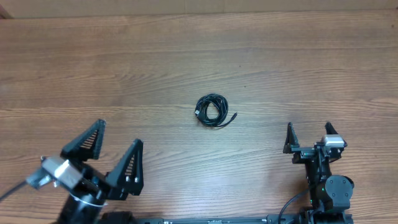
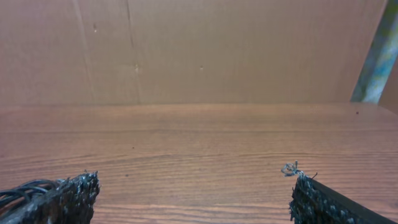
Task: Untangle cables
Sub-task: 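Move the left gripper forward over the coiled black cable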
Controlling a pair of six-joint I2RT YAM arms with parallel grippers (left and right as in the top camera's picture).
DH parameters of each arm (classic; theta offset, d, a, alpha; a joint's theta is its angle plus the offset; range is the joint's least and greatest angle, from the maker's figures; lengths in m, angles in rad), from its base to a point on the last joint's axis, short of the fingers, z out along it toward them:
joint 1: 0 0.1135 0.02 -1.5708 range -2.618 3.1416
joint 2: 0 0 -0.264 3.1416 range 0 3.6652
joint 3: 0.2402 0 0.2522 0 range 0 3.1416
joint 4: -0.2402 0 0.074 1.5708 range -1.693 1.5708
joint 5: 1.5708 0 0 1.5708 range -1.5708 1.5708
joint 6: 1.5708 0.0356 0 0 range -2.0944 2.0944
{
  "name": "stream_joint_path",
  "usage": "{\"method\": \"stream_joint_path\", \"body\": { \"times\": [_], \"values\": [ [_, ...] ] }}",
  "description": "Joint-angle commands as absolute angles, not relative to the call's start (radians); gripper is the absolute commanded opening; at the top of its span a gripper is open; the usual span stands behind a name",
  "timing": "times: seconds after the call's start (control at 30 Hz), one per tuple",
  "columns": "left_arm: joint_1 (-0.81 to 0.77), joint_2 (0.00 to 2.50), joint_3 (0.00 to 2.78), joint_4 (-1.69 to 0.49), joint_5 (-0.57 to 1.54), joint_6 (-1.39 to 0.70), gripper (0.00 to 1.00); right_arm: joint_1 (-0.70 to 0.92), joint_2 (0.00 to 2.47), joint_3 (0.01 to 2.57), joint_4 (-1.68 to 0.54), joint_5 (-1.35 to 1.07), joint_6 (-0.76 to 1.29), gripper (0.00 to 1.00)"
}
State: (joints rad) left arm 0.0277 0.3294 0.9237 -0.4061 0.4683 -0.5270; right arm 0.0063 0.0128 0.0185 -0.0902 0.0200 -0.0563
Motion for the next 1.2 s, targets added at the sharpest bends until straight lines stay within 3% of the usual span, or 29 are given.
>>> {"method": "stream_joint_path", "body": {
  "times": [0.0, 0.17, 0.33, 0.5, 0.9, 1.17],
  "values": [
    [0.026, 0.569, 1.222, -0.698, 0.537, -0.365, 1.0, 0.004, 0.003, 0.01, -0.085, 0.032, -0.06, 1.0],
    [0.025, 0.857, 1.553, -1.147, 0.778, -0.293, 1.0, 0.004, 0.003, 0.01, -0.085, 0.032, -0.06, 1.0],
    [0.019, 0.995, 1.589, -1.229, 0.923, -0.294, 1.0, 0.004, 0.003, 0.01, -0.085, 0.032, -0.06, 1.0],
    [-0.054, 1.058, 1.589, -1.307, 0.705, -0.398, 1.0, 0.004, 0.003, 0.01, -0.085, 0.032, -0.06, 1.0],
    [-0.445, 1.387, 1.774, -1.439, 0.111, -0.544, 1.0, 0.004, 0.003, 0.01, -0.085, 0.032, -0.06, 1.0],
    [-0.465, 1.574, 1.776, -1.425, 0.097, -0.543, 1.0, 0.004, 0.003, 0.01, -0.085, 0.032, -0.06, 1.0]
  ]
}}
